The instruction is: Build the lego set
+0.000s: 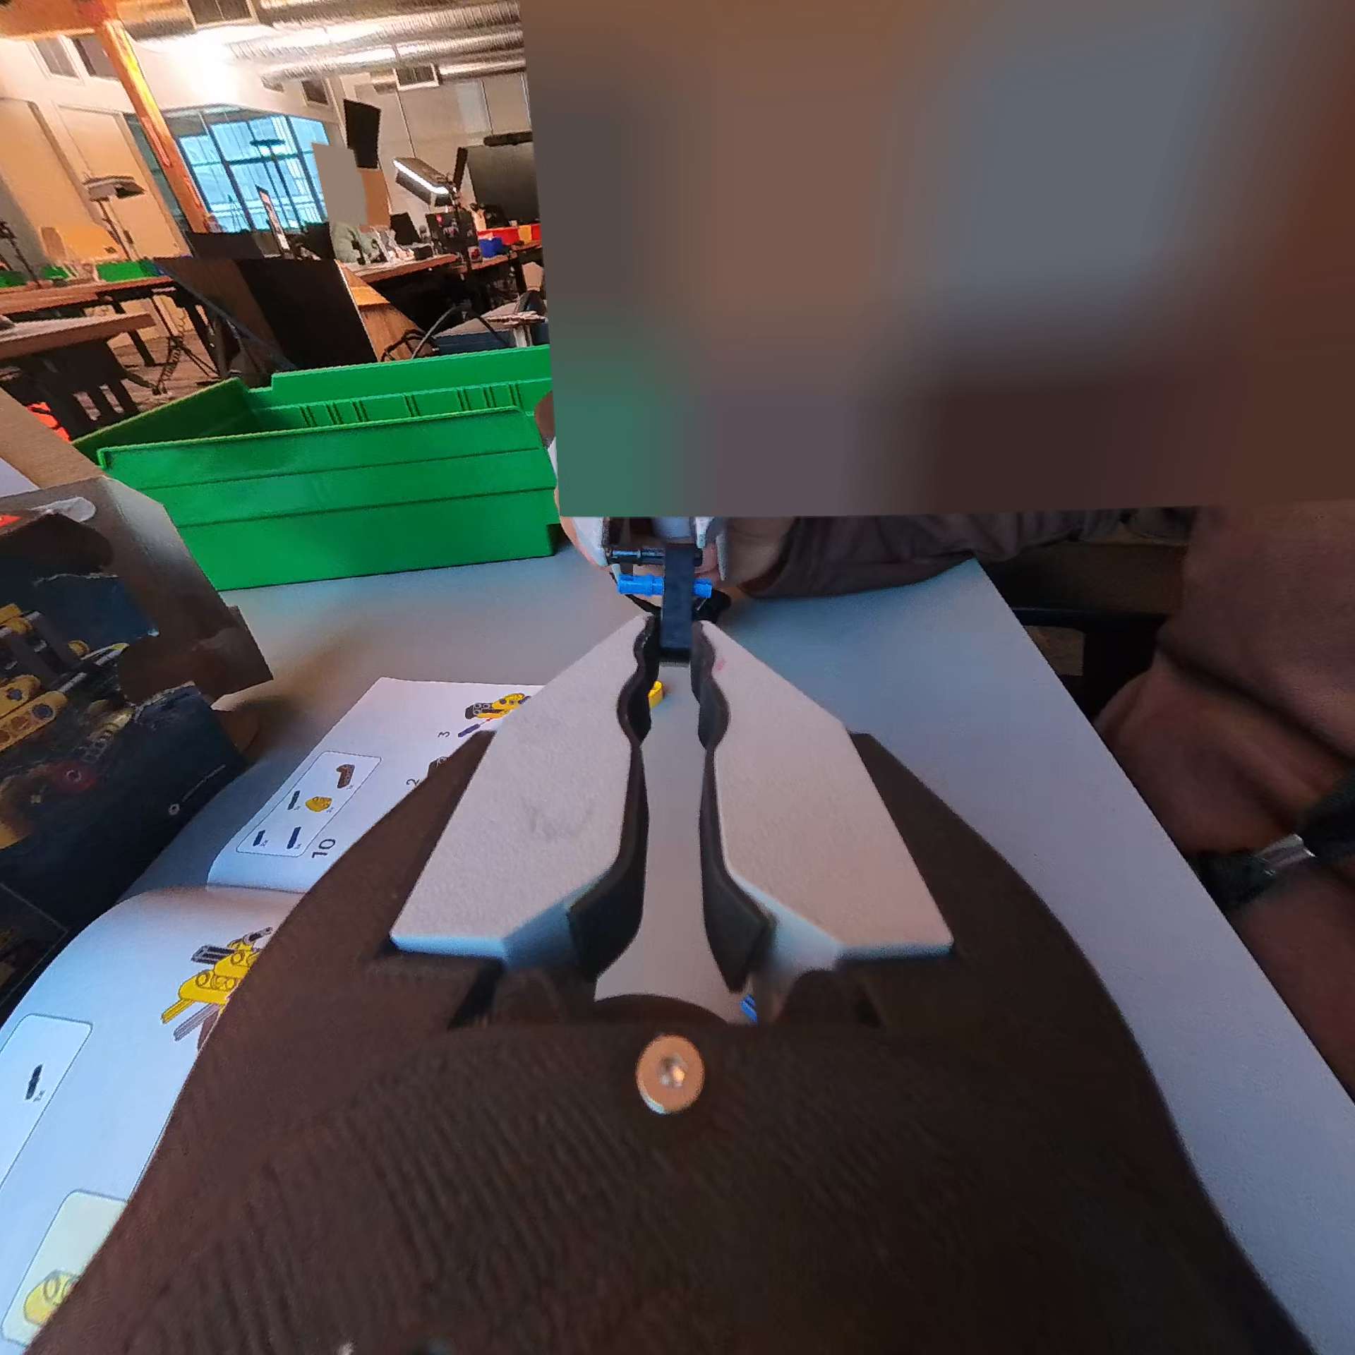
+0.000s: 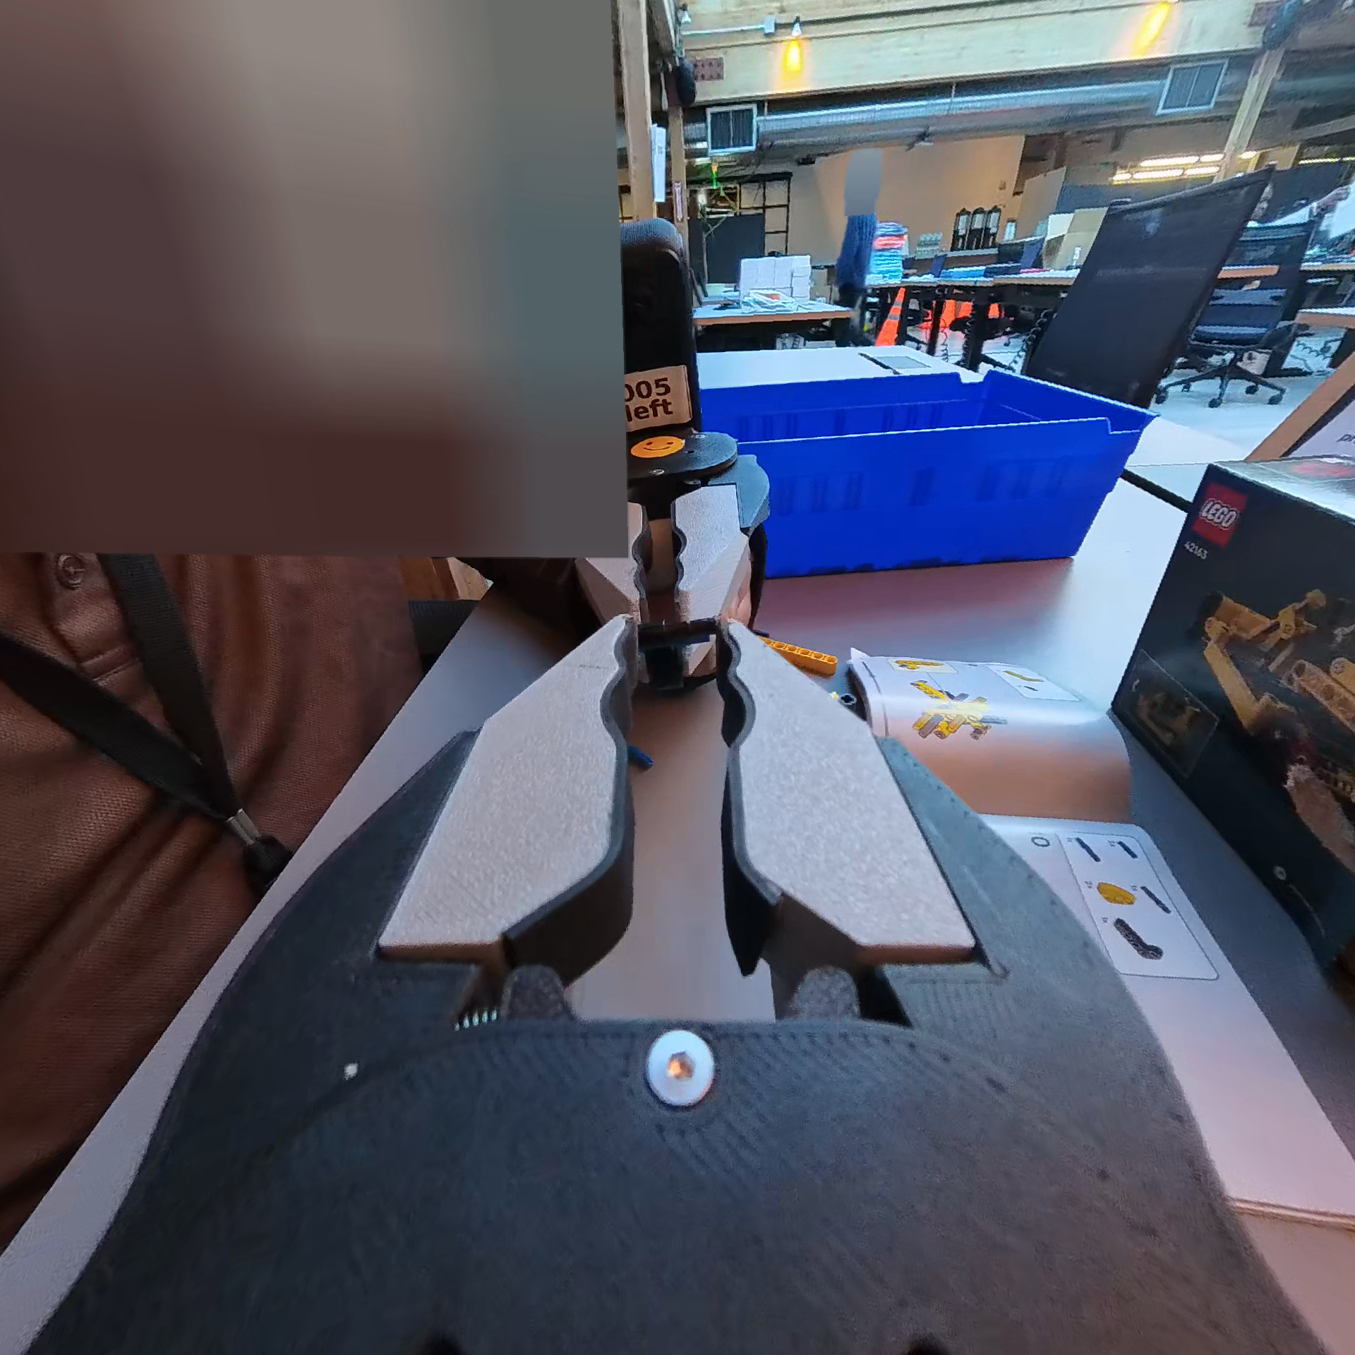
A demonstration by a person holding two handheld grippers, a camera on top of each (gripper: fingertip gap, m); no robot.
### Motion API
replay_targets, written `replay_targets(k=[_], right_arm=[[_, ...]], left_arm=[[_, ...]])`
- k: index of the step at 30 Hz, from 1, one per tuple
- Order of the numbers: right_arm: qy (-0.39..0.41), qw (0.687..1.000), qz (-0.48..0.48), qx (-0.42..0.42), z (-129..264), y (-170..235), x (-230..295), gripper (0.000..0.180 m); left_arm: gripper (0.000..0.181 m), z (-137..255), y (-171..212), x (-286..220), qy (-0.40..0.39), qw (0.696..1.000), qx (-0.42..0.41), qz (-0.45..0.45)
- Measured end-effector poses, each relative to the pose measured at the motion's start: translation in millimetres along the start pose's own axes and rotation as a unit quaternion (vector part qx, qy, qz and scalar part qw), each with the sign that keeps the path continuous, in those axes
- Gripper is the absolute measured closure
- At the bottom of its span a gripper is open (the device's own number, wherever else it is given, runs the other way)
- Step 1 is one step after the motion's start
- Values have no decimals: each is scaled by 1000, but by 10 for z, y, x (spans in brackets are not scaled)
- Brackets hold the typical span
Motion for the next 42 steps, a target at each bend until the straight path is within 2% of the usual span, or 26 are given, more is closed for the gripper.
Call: replay_targets(k=[22,26,31,32,36,38,42], right_arm=[[3,1000,-10,20,-15,32,-31,169],[4,999,-32,31,-3,67,-76,168],[15,996,23,79,9,59,-26,122],[11,995,34,94,-10,70,-1,120],[10,987,80,137,-96,118,83,132],[2,986,81,145,-132,134,98,135],[6,986,86,143,-131,139,92,154]], left_arm=[[176,-12,16,37,-18,999,23,15],[176,-33,37,27,-57,996,51,-40],[176,-111,120,-61,-78,984,112,-116],[176,-118,125,-66,-80,983,117,-120],[176,-118,125,-61,-78,983,118,-116],[176,-116,123,-56,-75,984,118,-111],[176,-112,116,-62,-63,986,114,-103]])
Point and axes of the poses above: each gripper's, where its closed fingertips meet, z back along the fingers, y out of its underside, x = y × z across the jaws, the point moved 10 cm from there along z, back along the fingers, and after that the axes turned 9 degrees about z, right-handed, at the moved point
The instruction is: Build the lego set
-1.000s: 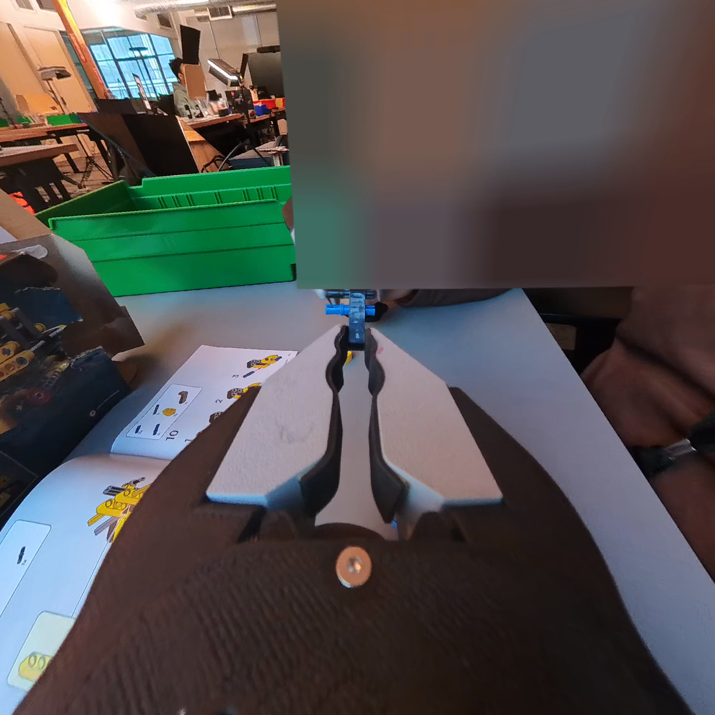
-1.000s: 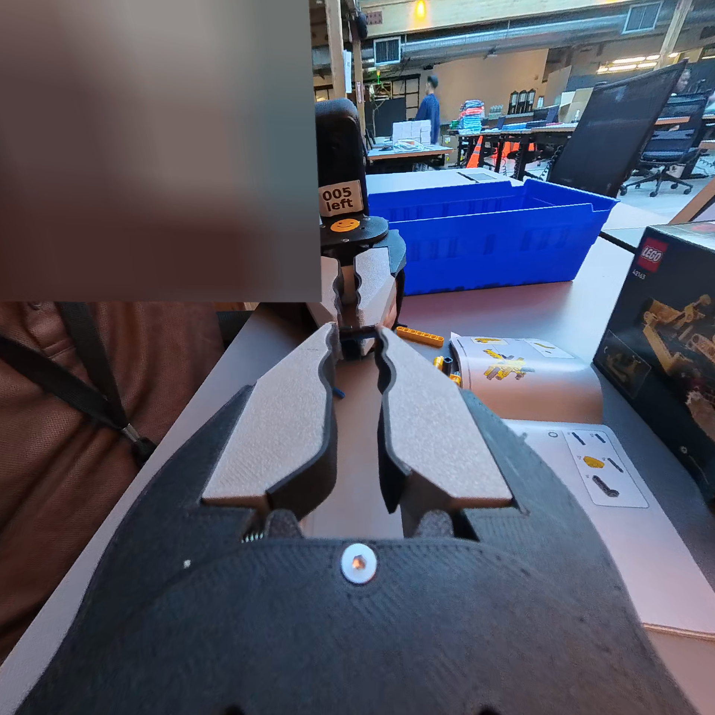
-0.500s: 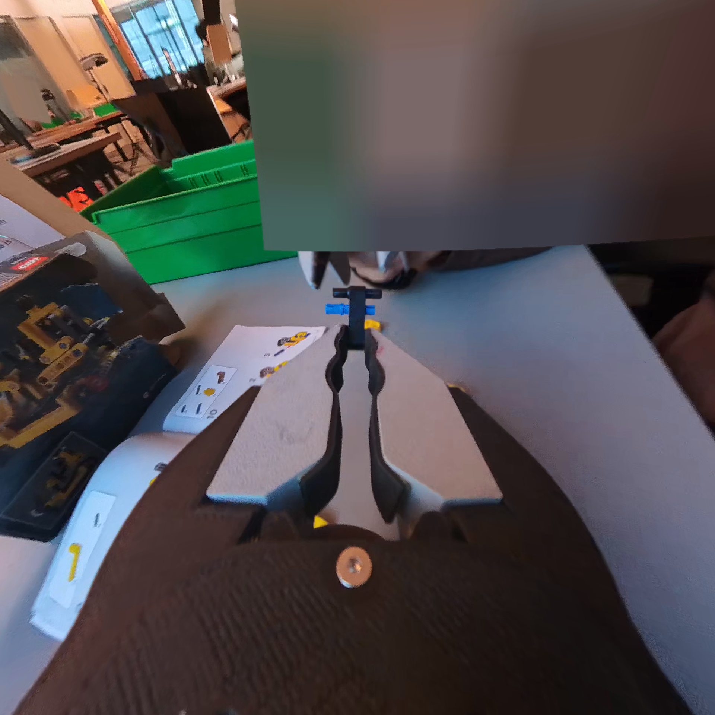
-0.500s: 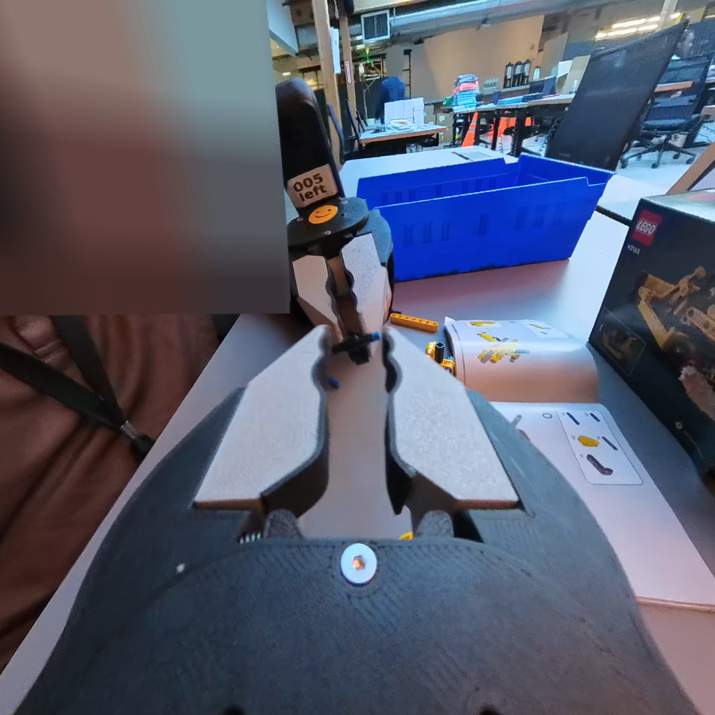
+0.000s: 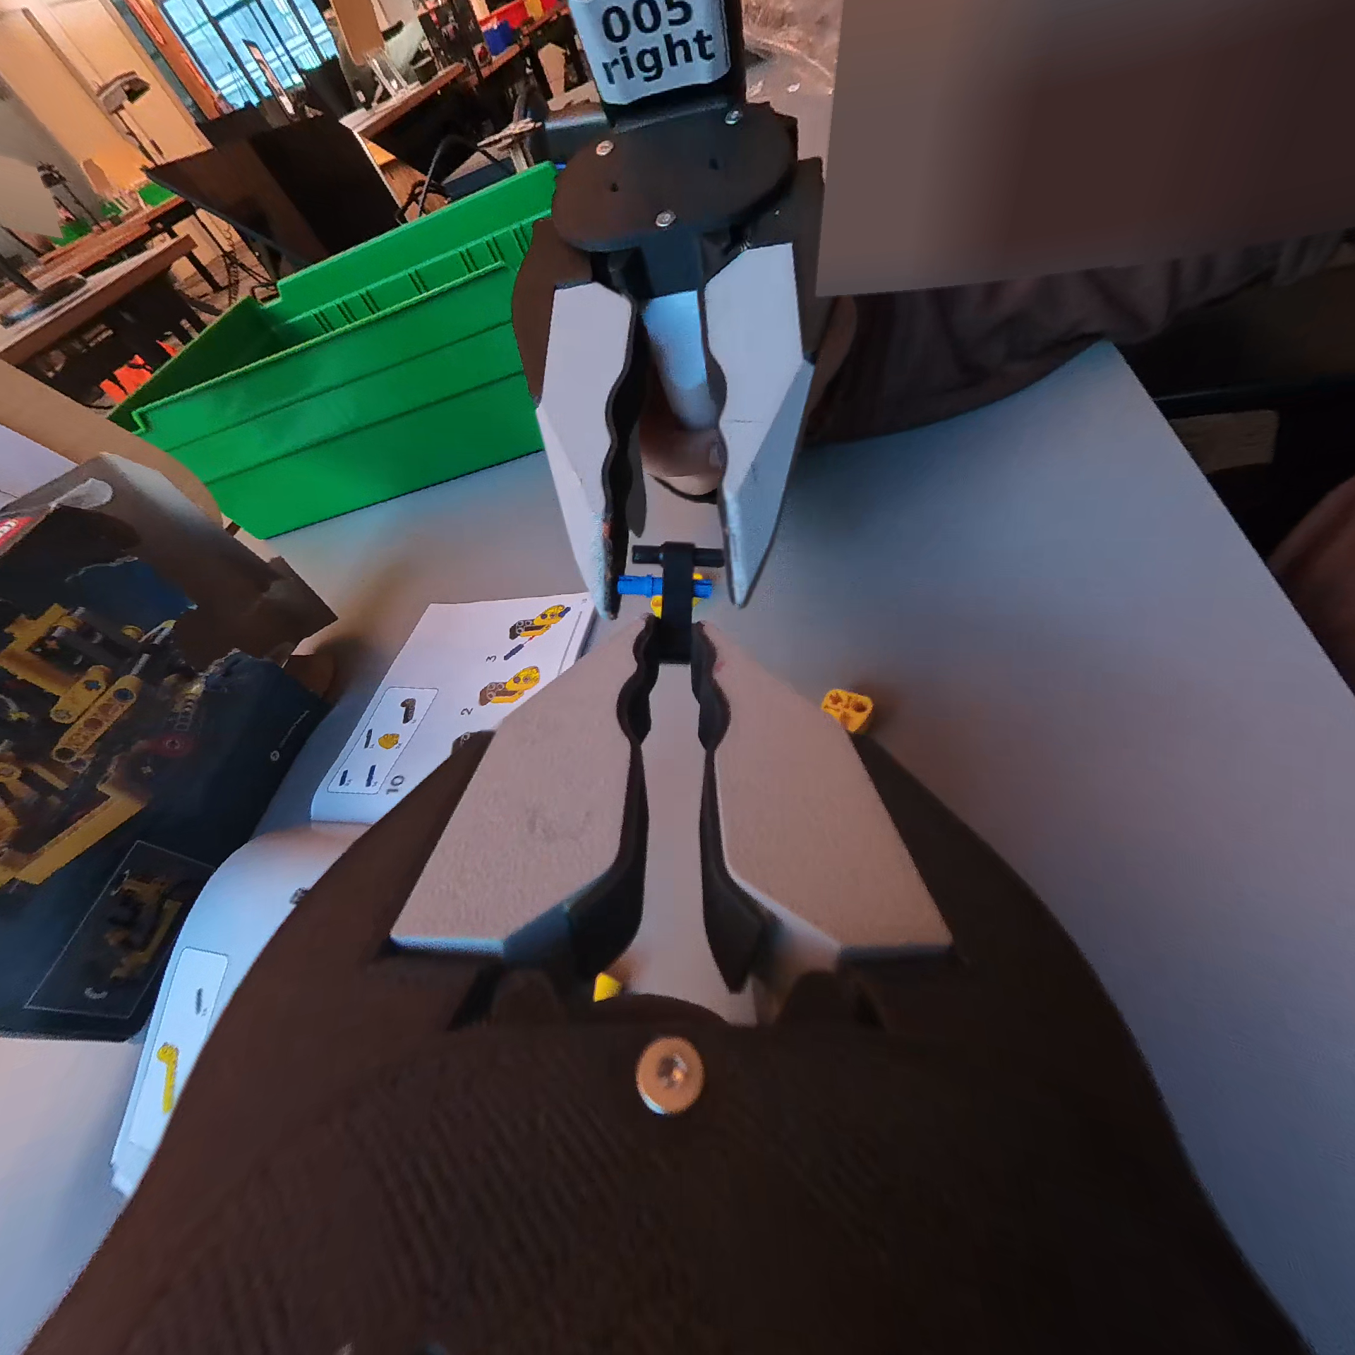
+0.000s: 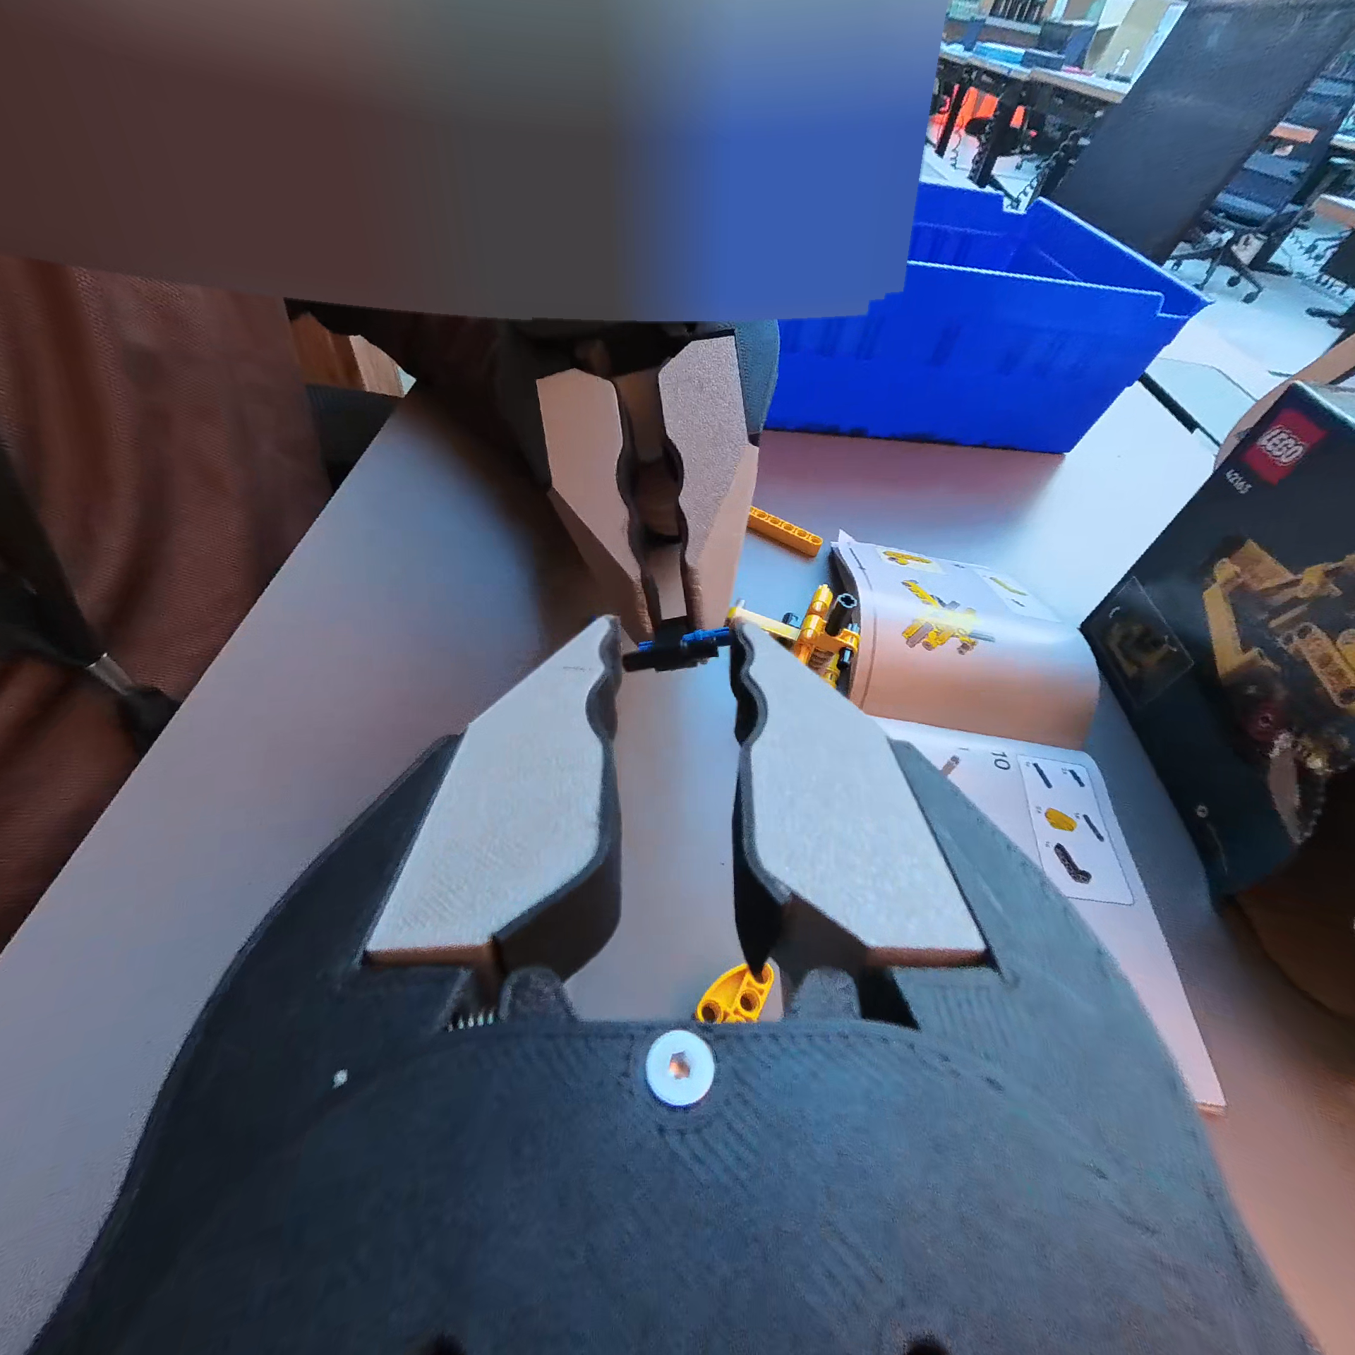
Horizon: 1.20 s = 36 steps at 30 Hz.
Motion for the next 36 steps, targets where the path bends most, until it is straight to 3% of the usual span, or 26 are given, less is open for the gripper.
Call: replay_targets(k=[7,13,16,19,24,36], right_arm=[[17,1000,17,10,-3,-2,25,154],[-9,999,27,30,-5,4,78,158],[3,998,40,43,-32,25,75,158],[14,999,30,43,-53,25,36,157],[34,998,25,45,-17,42,1,139],[74,994,-35,66,324,180,-151,141]], left_arm=[[177,-1,-4,26,6,1000,4,24],[177,-21,8,-25,20,1000,19,-4],[176,-32,43,-26,2,998,26,-54],[176,-19,48,27,-1,999,25,-45],[176,-59,57,8,-17,998,43,-46],[176,-135,183,45,-120,980,120,-103]])
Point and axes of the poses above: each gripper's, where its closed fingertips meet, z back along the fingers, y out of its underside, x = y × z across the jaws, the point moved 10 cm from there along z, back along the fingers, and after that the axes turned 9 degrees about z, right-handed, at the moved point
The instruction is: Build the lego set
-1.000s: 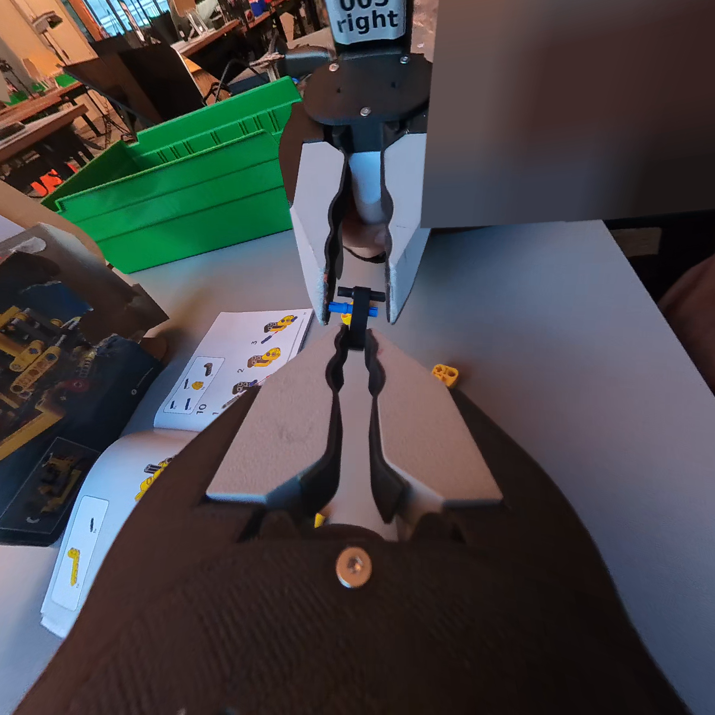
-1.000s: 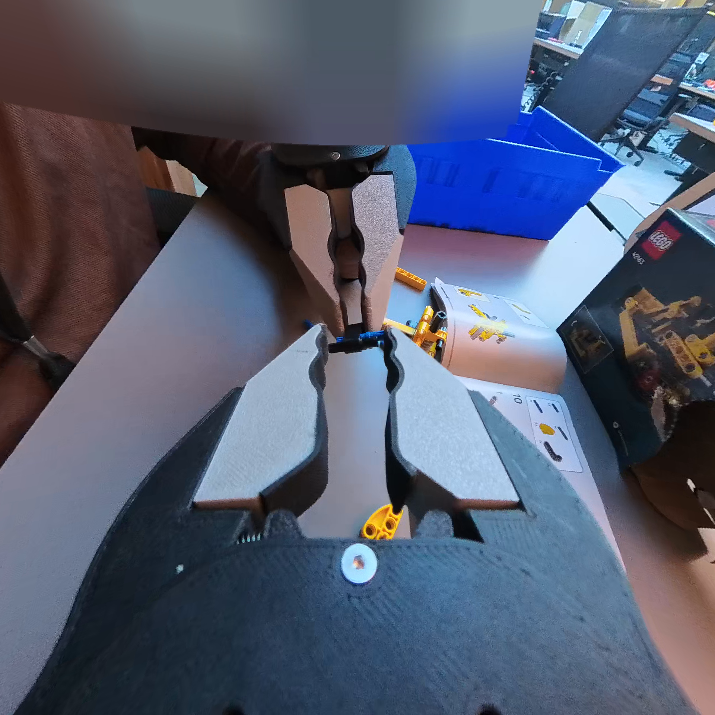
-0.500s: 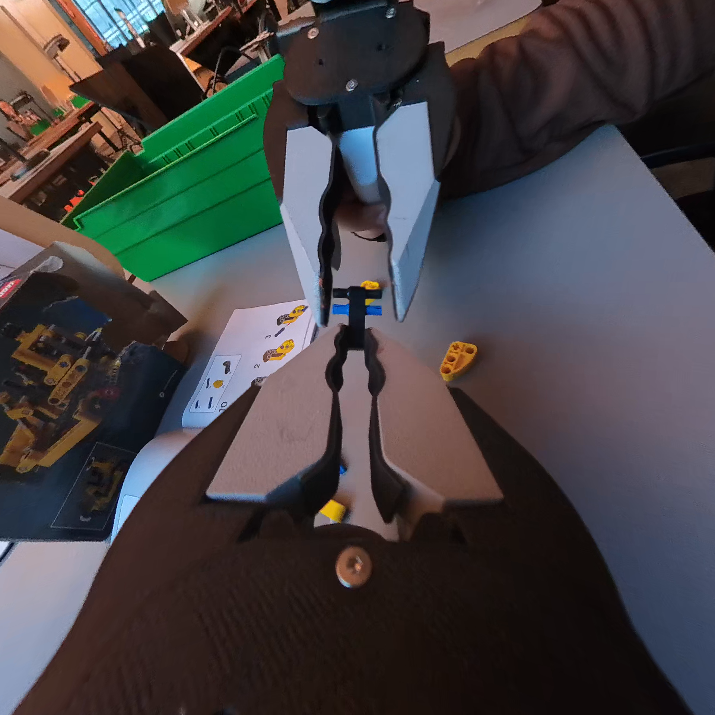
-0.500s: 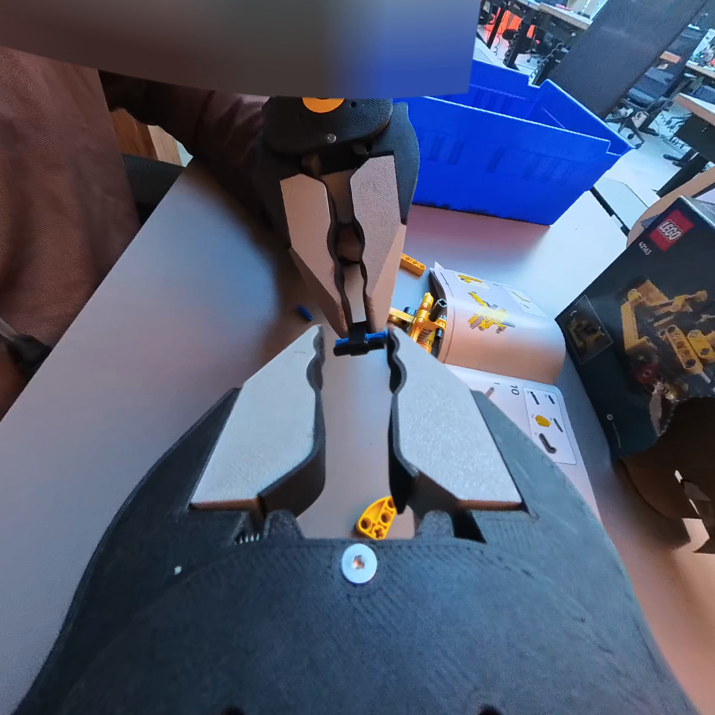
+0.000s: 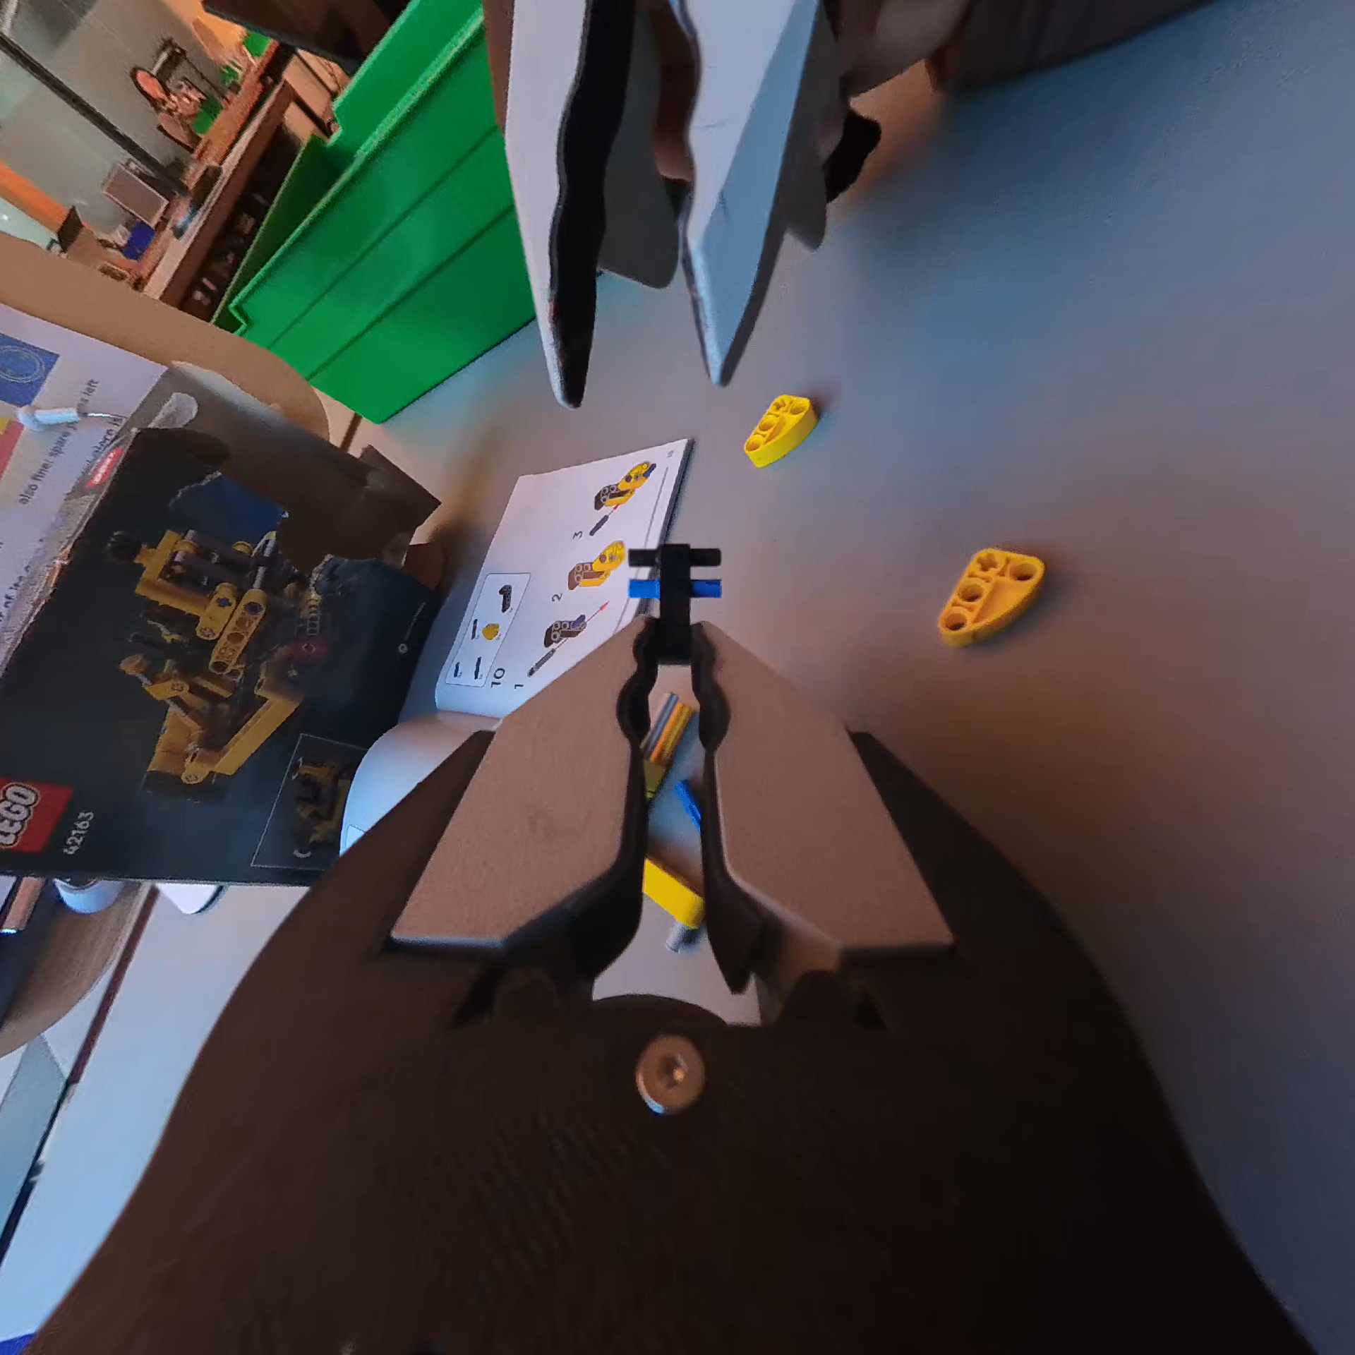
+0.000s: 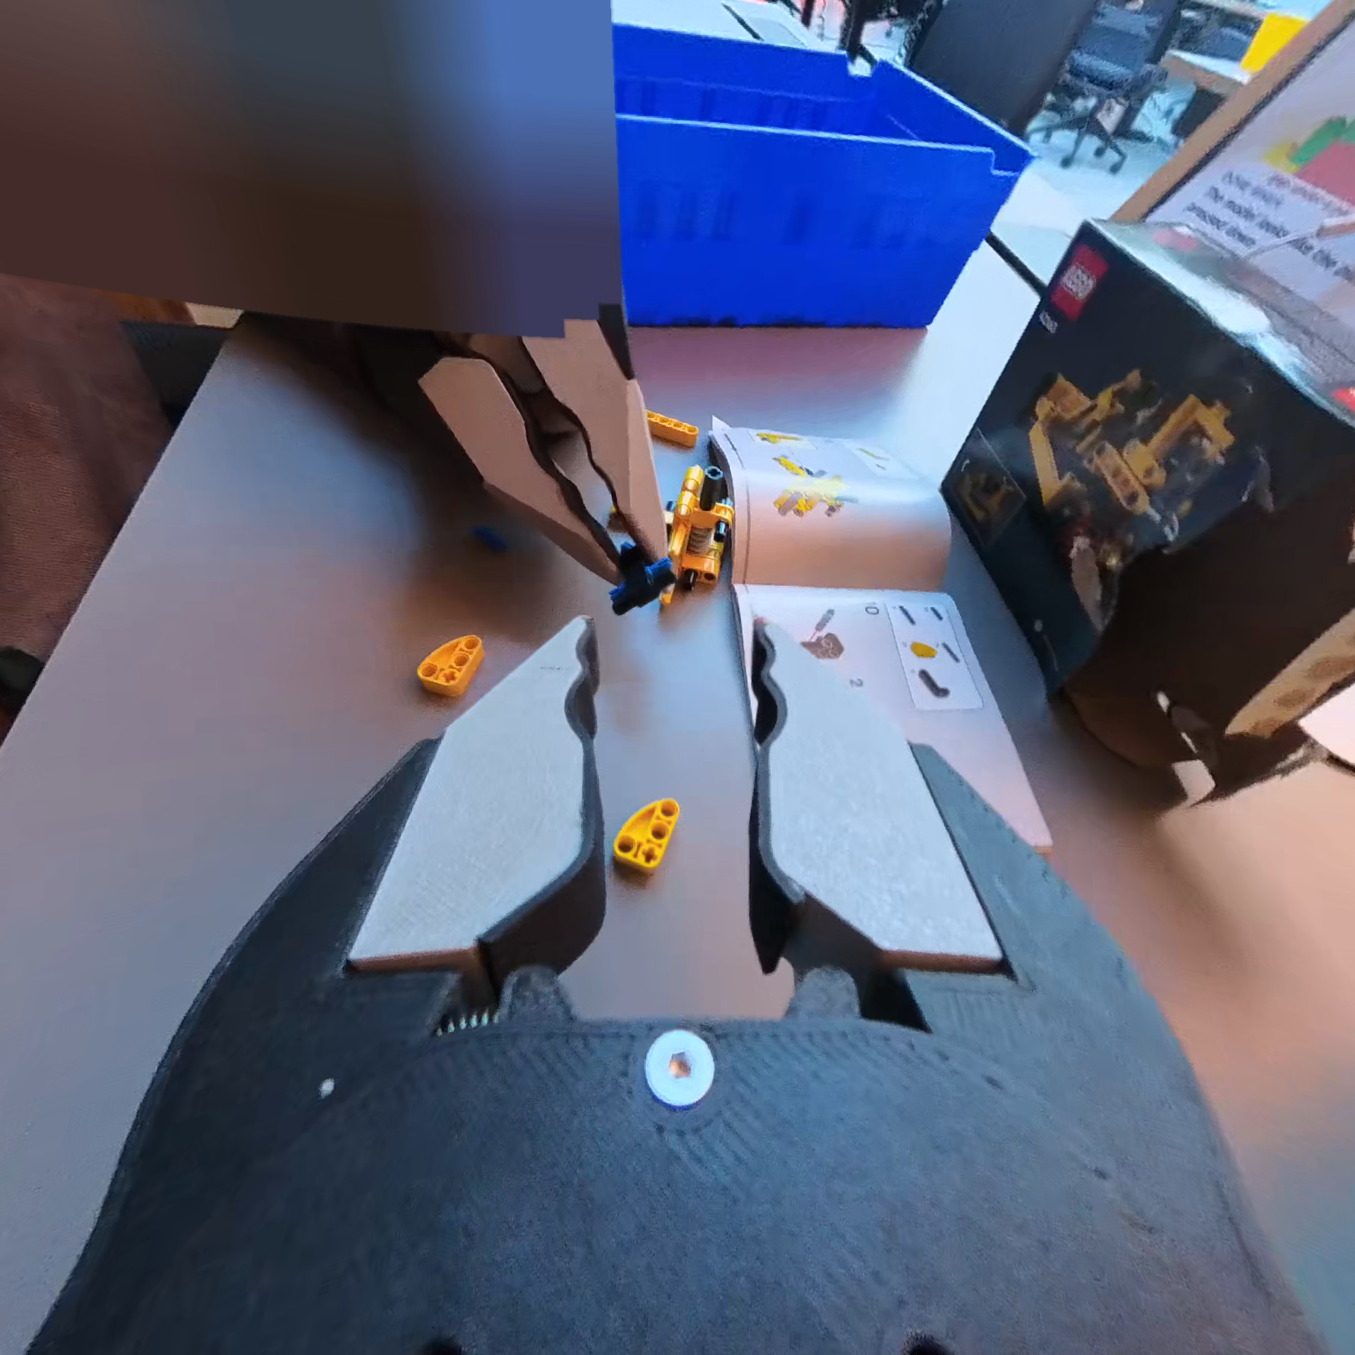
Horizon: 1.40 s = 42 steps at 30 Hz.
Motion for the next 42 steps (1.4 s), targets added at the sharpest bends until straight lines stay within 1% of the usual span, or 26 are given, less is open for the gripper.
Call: replay_targets(k=[3,8,17,22,26,28,30,32,39,42], right_arm=[[-12,1000,-11,5,-41,13,7,142],[-14,999,-1,32,-100,43,34,144],[-13,1000,-9,25,-95,43,22,147],[-15,1000,-14,15,-181,19,53,147],[14,999,22,34,-306,-21,107,147],[13,998,48,38,-352,-42,159,151],[15,995,76,58,-395,-39,208,158],[23,992,96,79,-417,-17,223,160],[7,995,76,60,-391,-34,222,159],[12,994,89,67,-399,-34,240,158]], left_arm=[[176,-33,6,-28,-10,1000,9,-19],[176,-41,-2,-26,-15,1000,7,-18],[176,-44,-2,-35,-18,1000,6,-23],[176,-51,-9,-46,-16,1000,6,-24],[176,-64,-18,-68,-7,1000,12,-24],[176,-62,-33,-78,0,1000,11,-18],[176,-51,-57,-83,8,1000,5,-7],[175,-33,-75,-76,14,1000,-4,3],[176,2,-105,-16,55,996,-19,64],[176,-7,-117,1,67,995,-1,79]])
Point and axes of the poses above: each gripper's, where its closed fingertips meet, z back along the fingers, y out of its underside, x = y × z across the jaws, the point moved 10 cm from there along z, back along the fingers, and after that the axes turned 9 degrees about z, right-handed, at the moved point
